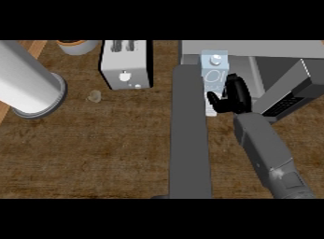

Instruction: Pick up the milk, place it into the microwave and close the microwave

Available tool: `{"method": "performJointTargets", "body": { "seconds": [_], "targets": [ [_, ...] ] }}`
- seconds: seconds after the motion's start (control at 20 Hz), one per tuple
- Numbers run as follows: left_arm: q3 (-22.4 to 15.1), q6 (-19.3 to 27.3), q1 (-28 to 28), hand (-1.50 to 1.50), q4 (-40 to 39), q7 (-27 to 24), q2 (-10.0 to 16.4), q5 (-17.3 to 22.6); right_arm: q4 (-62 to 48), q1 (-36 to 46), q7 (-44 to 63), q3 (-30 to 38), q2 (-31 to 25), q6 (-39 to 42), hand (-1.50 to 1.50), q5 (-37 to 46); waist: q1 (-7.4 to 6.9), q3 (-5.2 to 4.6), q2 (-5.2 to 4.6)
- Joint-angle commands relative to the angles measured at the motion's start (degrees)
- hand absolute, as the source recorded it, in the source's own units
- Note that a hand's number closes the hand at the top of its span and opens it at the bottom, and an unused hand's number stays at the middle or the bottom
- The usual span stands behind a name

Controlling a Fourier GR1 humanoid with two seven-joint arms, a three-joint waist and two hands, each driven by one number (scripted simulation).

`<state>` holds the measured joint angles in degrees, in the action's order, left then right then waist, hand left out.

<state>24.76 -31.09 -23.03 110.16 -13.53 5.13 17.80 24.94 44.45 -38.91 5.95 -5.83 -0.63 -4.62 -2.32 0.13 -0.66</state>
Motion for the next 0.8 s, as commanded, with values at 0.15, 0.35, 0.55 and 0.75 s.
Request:
{"method": "performJointTargets", "body": {
  "seconds": [0.15,0.35,0.55,0.75],
  "targets": [
    [-0.01,0.67,2.53,-1.5,0.72,3.7,1.23,1.84,-9.69,7.46,-7.79,2.05,-1.78,-3.44,1.5,2.16,-1.21,0.04,-0.65],
    [0.94,-1.86,3.48,-1.5,-5.11,-0.81,1.9,0.85,-12.47,11.35,-7.95,2.29,-1.22,-6.75,1.5,3.16,-1.78,-0.02,-0.9],
    [1.36,-1.66,4.33,-1.5,-4.18,0.88,3.1,1.6,-14.26,13.59,-9.0,1.37,-0.57,-14.06,1.5,5.56,-2.18,-0.02,-0.93],
    [-0.13,-1.07,4.57,-1.5,-5.36,-0.81,1.03,-0.9,-15.5,13.89,-11.45,-2.57,-0.39,-25.71,1.5,11.15,-2.89,-0.09,-1.24]
  ]
}}
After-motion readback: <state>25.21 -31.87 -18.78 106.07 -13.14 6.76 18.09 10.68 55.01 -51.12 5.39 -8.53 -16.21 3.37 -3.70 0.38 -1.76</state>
